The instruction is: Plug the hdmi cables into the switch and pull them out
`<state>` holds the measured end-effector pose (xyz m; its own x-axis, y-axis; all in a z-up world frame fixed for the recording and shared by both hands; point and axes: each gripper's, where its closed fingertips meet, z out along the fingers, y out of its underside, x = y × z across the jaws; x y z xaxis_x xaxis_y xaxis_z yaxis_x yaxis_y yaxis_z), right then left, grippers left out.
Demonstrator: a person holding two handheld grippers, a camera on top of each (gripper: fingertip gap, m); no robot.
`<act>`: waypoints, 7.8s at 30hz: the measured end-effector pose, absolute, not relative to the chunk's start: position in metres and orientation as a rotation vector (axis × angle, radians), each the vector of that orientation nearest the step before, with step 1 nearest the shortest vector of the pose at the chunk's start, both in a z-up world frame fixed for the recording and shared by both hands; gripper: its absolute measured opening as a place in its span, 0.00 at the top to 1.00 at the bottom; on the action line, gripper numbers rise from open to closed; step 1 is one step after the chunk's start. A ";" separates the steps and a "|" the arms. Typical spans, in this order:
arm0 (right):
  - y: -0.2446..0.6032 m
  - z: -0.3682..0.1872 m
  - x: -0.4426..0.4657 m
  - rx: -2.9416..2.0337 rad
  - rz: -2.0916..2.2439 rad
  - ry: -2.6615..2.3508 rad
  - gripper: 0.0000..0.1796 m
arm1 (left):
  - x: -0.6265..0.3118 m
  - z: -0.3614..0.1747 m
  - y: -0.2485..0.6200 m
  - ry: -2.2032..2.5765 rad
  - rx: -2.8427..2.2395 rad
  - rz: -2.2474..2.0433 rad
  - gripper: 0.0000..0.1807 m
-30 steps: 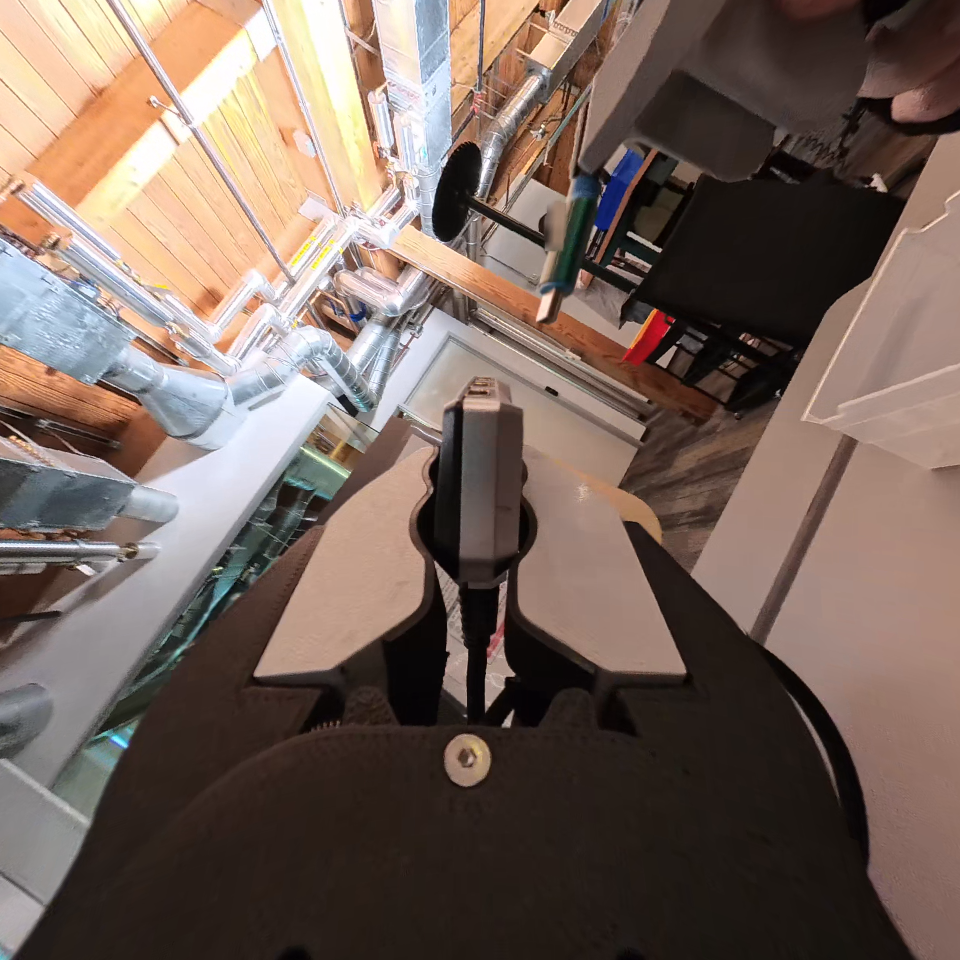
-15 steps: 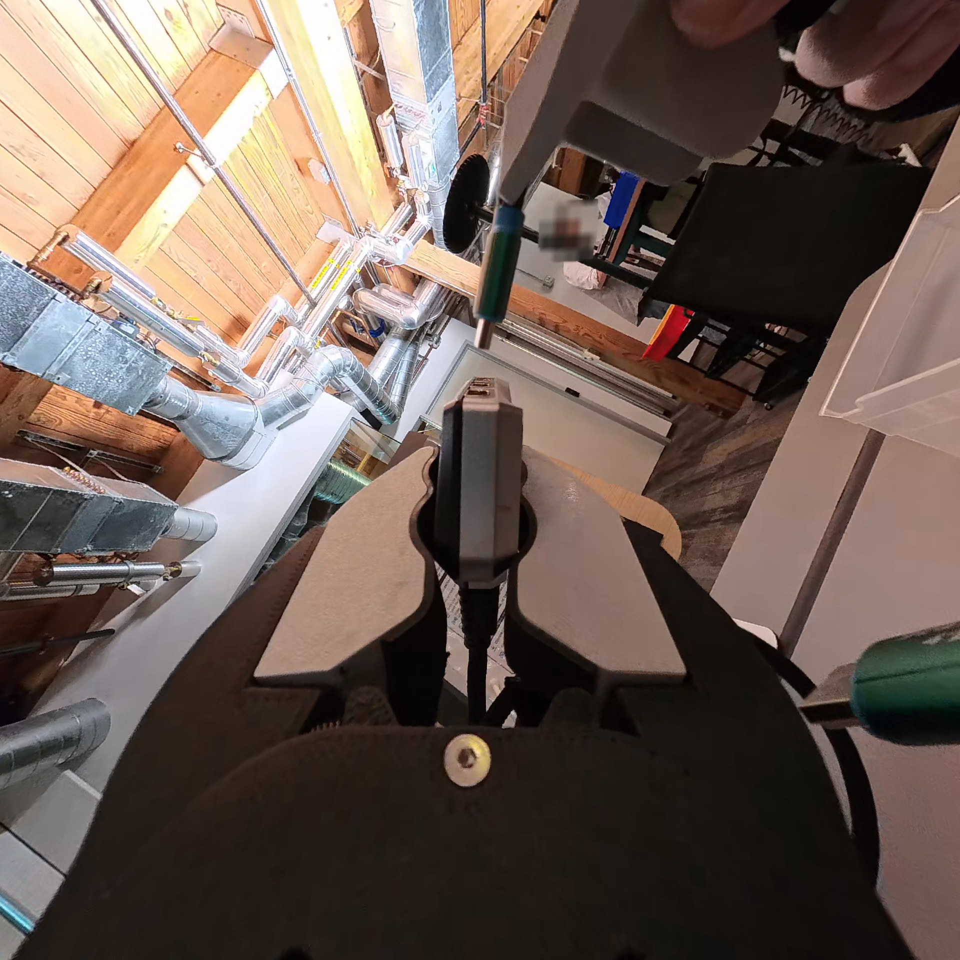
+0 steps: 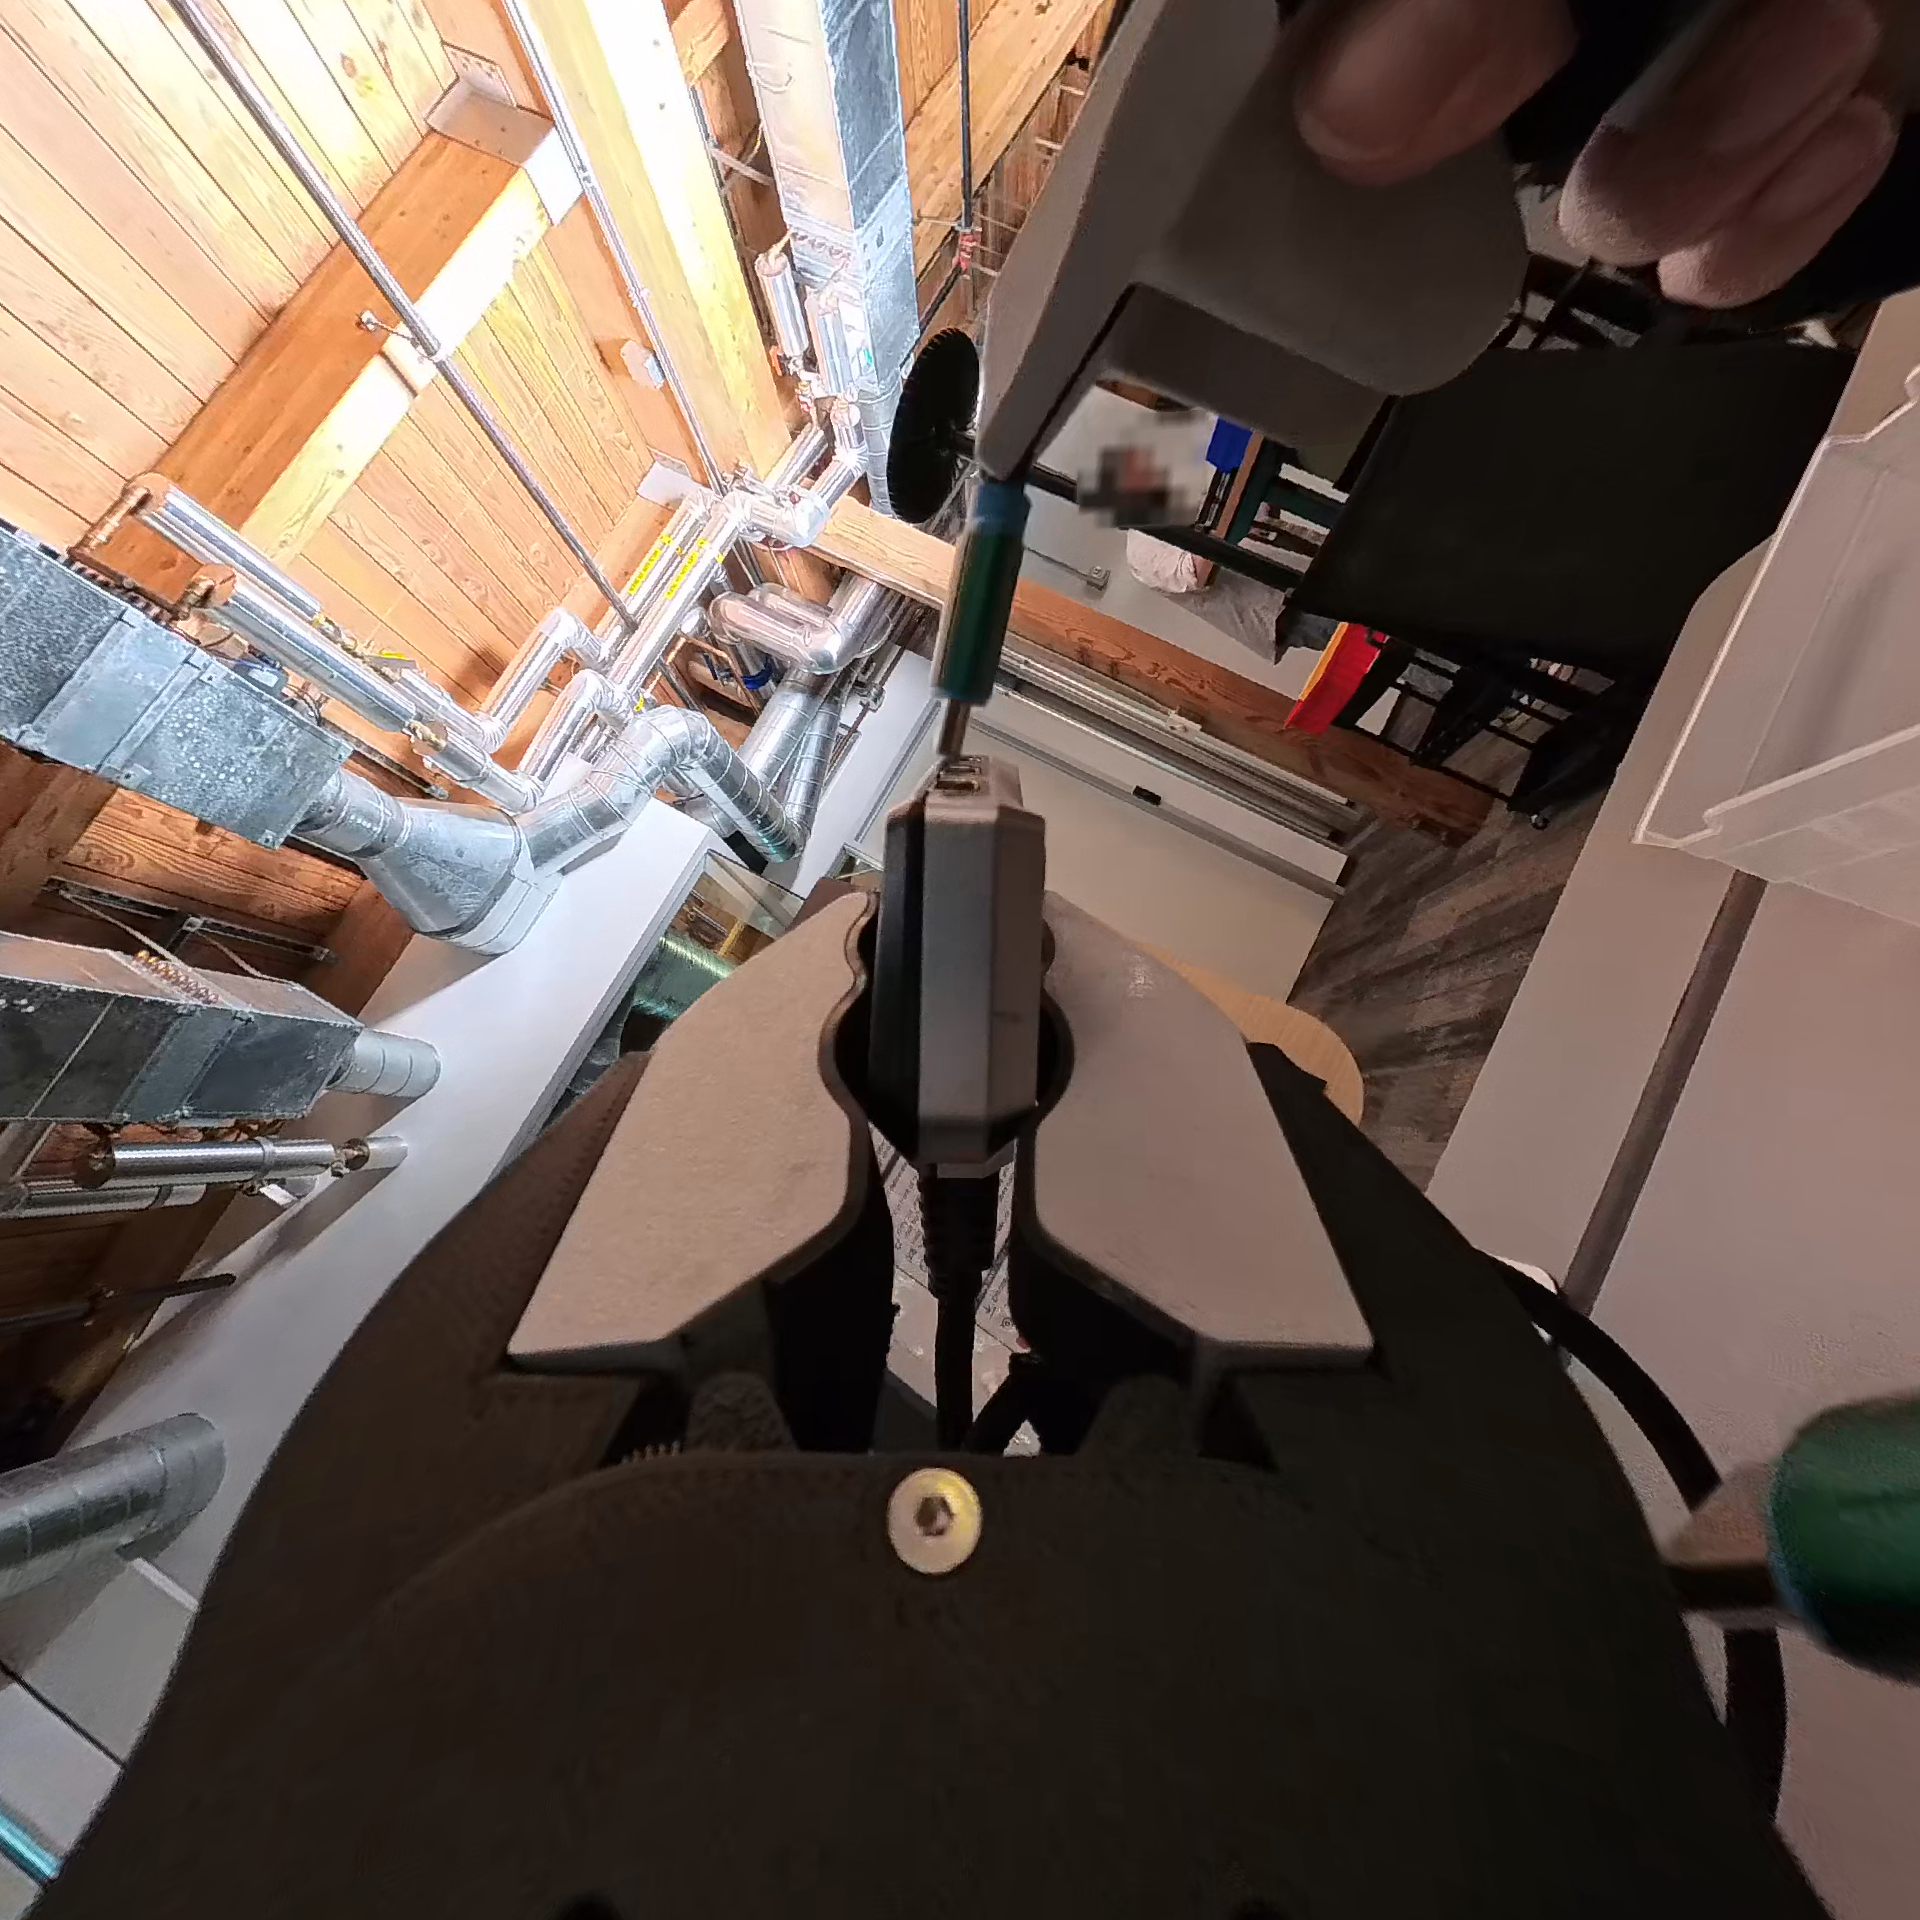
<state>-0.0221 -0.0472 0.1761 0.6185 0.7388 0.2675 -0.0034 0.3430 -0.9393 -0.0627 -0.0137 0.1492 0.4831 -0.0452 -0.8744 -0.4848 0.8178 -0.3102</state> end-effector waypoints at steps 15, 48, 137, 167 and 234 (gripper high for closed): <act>-0.042 0.171 -0.020 -1.247 0.675 -0.732 0.96 | -0.064 0.147 -0.017 1.079 -0.534 0.358 0.88; -0.055 0.162 -0.010 -1.332 0.792 -0.808 0.96 | -0.048 0.139 -0.032 1.130 -0.510 0.250 0.85; 0.008 0.057 0.125 -1.845 0.309 -0.644 0.86 | -0.076 0.041 0.017 1.712 -0.699 0.230 0.85; 0.007 0.054 0.144 -1.834 0.316 -0.596 0.86 | -0.042 -0.097 0.082 1.940 -0.817 0.696 0.83; 0.016 0.045 0.082 -1.818 0.359 -0.810 0.87 | -0.260 0.154 0.017 1.032 -1.298 -0.229 0.97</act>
<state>0.0820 0.0159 0.0450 0.7243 0.6769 0.1308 0.3573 -0.2064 -0.9109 -0.2600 0.0173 0.1544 0.5599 -0.6632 -0.4967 -0.3916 0.3165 -0.8640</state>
